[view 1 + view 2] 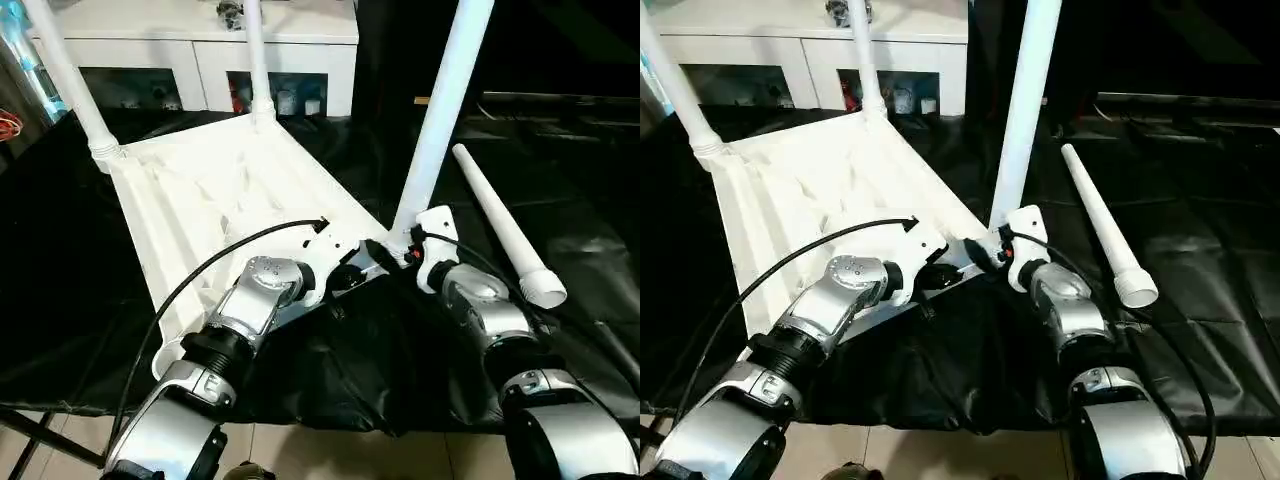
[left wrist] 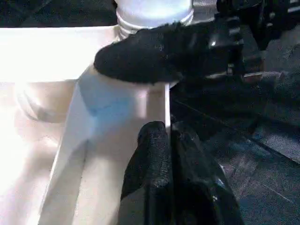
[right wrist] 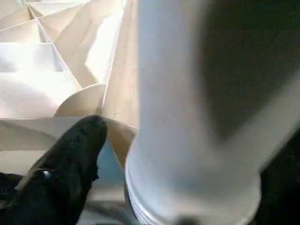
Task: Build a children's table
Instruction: Rotate leg to tighten
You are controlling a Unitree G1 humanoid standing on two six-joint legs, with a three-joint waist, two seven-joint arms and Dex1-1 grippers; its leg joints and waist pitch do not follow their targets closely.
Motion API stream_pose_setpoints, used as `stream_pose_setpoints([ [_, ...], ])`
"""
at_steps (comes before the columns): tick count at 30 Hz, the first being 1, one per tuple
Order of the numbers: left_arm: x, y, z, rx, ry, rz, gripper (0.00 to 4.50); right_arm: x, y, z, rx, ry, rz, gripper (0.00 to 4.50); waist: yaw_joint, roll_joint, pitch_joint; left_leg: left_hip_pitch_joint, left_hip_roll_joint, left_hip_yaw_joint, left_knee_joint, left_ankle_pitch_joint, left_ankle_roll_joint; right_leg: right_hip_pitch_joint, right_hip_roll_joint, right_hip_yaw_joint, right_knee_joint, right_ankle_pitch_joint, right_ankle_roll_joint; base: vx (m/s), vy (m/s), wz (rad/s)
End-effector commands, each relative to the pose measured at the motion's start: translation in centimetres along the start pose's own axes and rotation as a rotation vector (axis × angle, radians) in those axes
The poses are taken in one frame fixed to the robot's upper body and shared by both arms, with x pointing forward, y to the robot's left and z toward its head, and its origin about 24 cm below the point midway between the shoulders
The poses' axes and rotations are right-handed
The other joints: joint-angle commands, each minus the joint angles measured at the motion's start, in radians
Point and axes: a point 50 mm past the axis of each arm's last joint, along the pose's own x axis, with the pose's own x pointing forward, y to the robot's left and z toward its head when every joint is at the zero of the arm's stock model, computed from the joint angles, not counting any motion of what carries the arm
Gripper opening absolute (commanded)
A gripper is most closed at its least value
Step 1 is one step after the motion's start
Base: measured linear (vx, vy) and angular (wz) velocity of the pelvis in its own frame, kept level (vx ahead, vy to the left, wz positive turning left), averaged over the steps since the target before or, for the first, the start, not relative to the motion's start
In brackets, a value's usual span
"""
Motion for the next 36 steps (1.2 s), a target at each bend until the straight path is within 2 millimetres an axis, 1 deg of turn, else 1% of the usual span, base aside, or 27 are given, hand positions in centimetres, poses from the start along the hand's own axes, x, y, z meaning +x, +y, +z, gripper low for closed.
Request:
stream_pose_setpoints([
  [1, 0.6, -0.8, 2.7, 0.030, -0.120, -0.031, 0.00, -0.5, -0.3, -0.8, 0.011, 0.025, -0.010, 4.27, 0.003, -0.015, -0.067, 0.022, 0.040, -0.013, -0.073, -0.303, 0.039, 0.041, -0.067, 0.048, -0.089, -0.369, -0.189, 0.000, 0.000, 0.00],
  [3, 0.6, -0.8, 2.5, 0.026, -0.117, -0.031, 0.00, -1.4, -1.4, -0.5, 0.011, -0.001, -0.035, 4.27, 0.007, -0.015, -0.067, 0.019, 0.040, -0.012, -0.073, -0.289, 0.047, 0.043, -0.066, 0.048, -0.087, -0.349, -0.192, 0.000, 0.000, 0.00],
  [4, 0.5, -0.8, 2.5, 0.028, -0.114, -0.029, 0.00, -1.9, -1.9, -0.4, 0.012, -0.013, -0.043, 4.27, 0.011, -0.015, -0.068, 0.021, 0.041, -0.011, -0.072, -0.282, 0.051, 0.042, -0.065, 0.049, -0.087, -0.335, -0.190, 0.000, 0.000, 0.00],
  [5, 0.5, -0.8, 2.4, 0.028, -0.113, -0.028, 0.00, -2.2, -2.2, -0.3, 0.011, -0.018, -0.044, 4.27, 0.016, -0.017, -0.069, 0.019, 0.040, -0.010, -0.071, -0.267, 0.057, 0.045, -0.065, 0.050, -0.084, -0.314, -0.191, 0.000, 0.000, 0.00],
  [6, 0.5, -0.8, 2.3, 0.027, -0.112, -0.028, 0.00, -2.6, -2.5, -0.3, 0.008, -0.025, -0.039, 4.27, 0.018, -0.015, -0.071, 0.017, 0.040, -0.011, -0.070, -0.256, 0.059, 0.047, -0.066, 0.050, -0.080, -0.301, -0.195, 0.000, 0.000, 0.00],
  [7, 0.4, -0.7, 2.3, 0.027, -0.111, -0.025, 0.00, -3.1, -2.8, -0.3, 0.000, -0.027, -0.026, 4.27, 0.020, -0.016, -0.070, 0.015, 0.039, -0.010, -0.070, -0.242, 0.067, 0.048, -0.062, 0.049, -0.080, -0.280, -0.194, 0.000, 0.000, 0.00],
  [9, 0.3, -0.5, 2.1, 0.024, -0.112, -0.012, 0.00, -4.3, -2.9, -0.6, -0.026, -0.014, 0.033, 4.27, 0.022, -0.018, -0.070, 0.013, 0.039, -0.010, -0.068, -0.236, 0.078, 0.050, -0.063, 0.049, -0.079, -0.267, -0.195, 0.000, 0.000, 0.00],
  [11, 0.1, -0.4, 2.1, 0.034, -0.120, -0.006, 0.00, -5.1, -2.8, -0.9, -0.036, 0.006, 0.069, 4.27, 0.023, -0.023, -0.070, 0.010, 0.037, -0.010, -0.067, -0.231, 0.085, 0.052, -0.064, 0.047, -0.081, -0.292, -0.186, 0.000, 0.000, 0.00],
  [15, -0.5, 0.1, 2.4, 0.035, -0.154, 0.021, 0.00, -6.2, -2.3, -1.2, -0.046, 0.021, 0.140, 4.27, 0.023, -0.023, -0.067, 0.010, 0.037, -0.011, -0.069, -0.243, 0.085, 0.049, -0.065, 0.046, -0.089, -0.351, -0.171, 0.000, 0.000, 0.00],
  [16, -0.7, 0.2, 2.5, 0.029, -0.166, 0.025, 0.28, -6.5, -2.0, -1.2, -0.053, 0.023, 0.164, 4.32, 0.025, -0.023, -0.065, 0.010, 0.038, -0.012, -0.070, -0.252, 0.081, 0.049, -0.065, 0.046, -0.091, -0.368, -0.161, 0.000, 0.000, 0.00],
  [17, -1.2, 0.7, 2.8, 0.033, -0.181, 0.053, 0.28, -6.8, -1.7, -1.3, -0.056, 0.034, 0.192, 4.32, 0.022, -0.022, -0.064, 0.009, 0.038, -0.014, -0.072, -0.266, 0.079, 0.049, -0.064, 0.045, -0.092, -0.386, -0.152, 0.000, 0.000, 0.00],
  [18, -1.5, 1.0, 3.0, 0.038, -0.188, 0.072, 0.44, -7.0, -1.4, -1.4, -0.056, 0.043, 0.210, 4.33, 0.022, -0.021, -0.064, 0.009, 0.040, -0.016, -0.074, -0.270, 0.078, 0.050, -0.064, 0.045, -0.092, -0.390, -0.149, 0.000, 0.000, 0.00],
  [19, -1.7, 1.1, 3.0, 0.038, -0.189, 0.081, 0.44, -7.1, -1.4, -1.4, -0.059, 0.045, 0.213, 4.33, 0.020, -0.021, -0.066, 0.008, 0.041, -0.016, -0.073, -0.271, 0.074, 0.050, -0.068, 0.045, -0.092, -0.391, -0.153, 0.000, 0.000, 0.00],
  [20, -2.4, 1.8, 3.3, 0.049, -0.193, 0.125, 0.58, -7.2, -1.1, -1.4, -0.066, 0.054, 0.220, 4.33, 0.020, -0.016, -0.067, 0.011, 0.044, -0.017, -0.074, -0.277, 0.064, 0.046, -0.067, 0.045, -0.093, -0.383, -0.162, 0.000, 0.000, 0.00],
  [22, -4.5, 3.7, 3.8, 0.069, -0.196, 0.248, 0.74, -6.8, -0.7, -1.4, -0.072, 0.058, 0.207, 4.33, 0.010, -0.021, -0.062, 0.006, 0.042, -0.018, -0.077, -0.294, 0.055, 0.047, -0.062, 0.042, -0.091, -0.384, -0.160, 0.000, 0.000, 0.00],
  [23, -5.6, 4.6, 3.9, 0.079, -0.195, 0.311, 0.82, -6.5, -0.6, -1.5, -0.071, 0.063, 0.200, 4.33, 0.010, -0.019, -0.062, 0.009, 0.042, -0.019, -0.077, -0.302, 0.048, 0.045, -0.064, 0.041, -0.089, -0.395, -0.158, 0.000, 0.000, 0.00],
  [24, -5.6, 4.6, 3.9, 0.079, -0.195, 0.311, 0.82, -6.5, -0.6, -1.5, -0.071, 0.063, 0.200, 4.33, 0.003, -0.019, -0.060, 0.012, 0.039, -0.018, -0.076, -0.311, 0.043, 0.041, -0.064, 0.042, -0.093, -0.417, -0.153, 0.000, 0.000, 0.00],
  [25, -6.8, 5.6, 4.0, 0.076, -0.193, 0.370, 0.92, -6.3, -0.3, -1.7, -0.049, 0.088, 0.205, 4.33, 0.003, -0.019, -0.060, 0.017, 0.038, -0.017, -0.074, -0.313, 0.040, 0.038, -0.063, 0.042, -0.096, -0.436, -0.147, 0.000, 0.000, 0.00],
  [27, -9.0, 7.2, 3.8, 0.084, -0.169, 0.468, 0.92, -6.0, 0.2, -1.6, -0.044, 0.093, 0.224, 4.33, 0.004, -0.016, -0.061, 0.015, 0.040, -0.019, -0.076, -0.301, 0.038, 0.039, -0.063, 0.044, -0.092, -0.421, -0.148, 0.000, 0.000, 0.00],
  [28, -10.1, 7.9, 3.6, 0.087, -0.146, 0.516, 0.92, -5.8, 0.4, -1.6, -0.048, 0.094, 0.228, 4.33, 0.000, -0.012, -0.062, 0.012, 0.041, -0.020, -0.078, -0.295, 0.033, 0.040, -0.059, 0.044, -0.086, -0.390, -0.151, 0.000, 0.000, 0.00],
  [29, -10.6, 8.1, 3.5, 0.090, -0.134, 0.534, 0.92, -5.8, 0.5, -1.6, -0.049, 0.096, 0.229, 4.33, 0.001, -0.011, -0.063, 0.013, 0.042, -0.021, -0.078, -0.292, 0.028, 0.040, -0.059, 0.045, -0.083, -0.373, -0.152, 0.000, 0.000, 0.00],
  [30, -12.1, 8.9, 2.9, 0.100, -0.084, 0.597, 0.92, -5.6, 0.6, -1.5, -0.049, 0.101, 0.229, 4.33, 0.001, -0.008, -0.064, 0.016, 0.043, -0.020, -0.077, -0.289, 0.024, 0.038, -0.058, 0.046, -0.080, -0.339, -0.162, 0.000, 0.000, 0.00],
  [31, -12.4, 9.0, 2.8, 0.102, -0.073, 0.609, 0.92, -5.6, 0.6, -1.5, -0.049, 0.101, 0.229, 4.33, 0.000, -0.008, -0.065, 0.017, 0.044, -0.020, -0.078, -0.286, 0.022, 0.037, -0.057, 0.047, -0.076, -0.318, -0.169, 0.000, 0.000, 0.00],
  [32, -13.4, 9.4, 2.3, 0.110, -0.035, 0.648, 0.92, -5.5, 0.7, -1.4, -0.049, 0.103, 0.228, 4.33, -0.002, -0.006, -0.065, 0.013, 0.042, -0.020, -0.078, -0.274, 0.021, 0.041, -0.056, 0.048, -0.071, -0.284, -0.179, 0.000, 0.000, 0.00],
  [33, -15.6, 10.3, 0.8, 0.119, 0.071, 0.729, 0.92, -5.2, 0.9, -1.4, -0.045, 0.106, 0.233, 4.33, -0.003, -0.006, -0.064, 0.014, 0.041, -0.018, -0.077, -0.272, 0.021, 0.040, -0.056, 0.048, -0.071, -0.280, -0.181, 0.000, 0.000, 0.00],
  [35, -16.7, 10.8, -0.1, 0.119, 0.128, 0.771, 0.92, -5.0, 1.1, -1.3, -0.042, 0.108, 0.241, 4.33, -0.006, -0.004, -0.065, 0.010, 0.039, -0.020, -0.079, -0.264, 0.018, 0.044, -0.055, 0.048, -0.065, -0.268, -0.183, 0.000, 0.000, 0.00],
  [36, -17.7, 11.0, -1.0, 0.116, 0.189, 0.797, 0.76, -4.9, 1.3, -1.3, -0.038, 0.110, 0.248, 4.14, -0.005, -0.002, -0.065, 0.016, 0.040, -0.018, -0.077, -0.270, 0.016, 0.039, -0.055, 0.050, -0.068, -0.267, -0.184, 0.000, 0.000, 0.00],
])
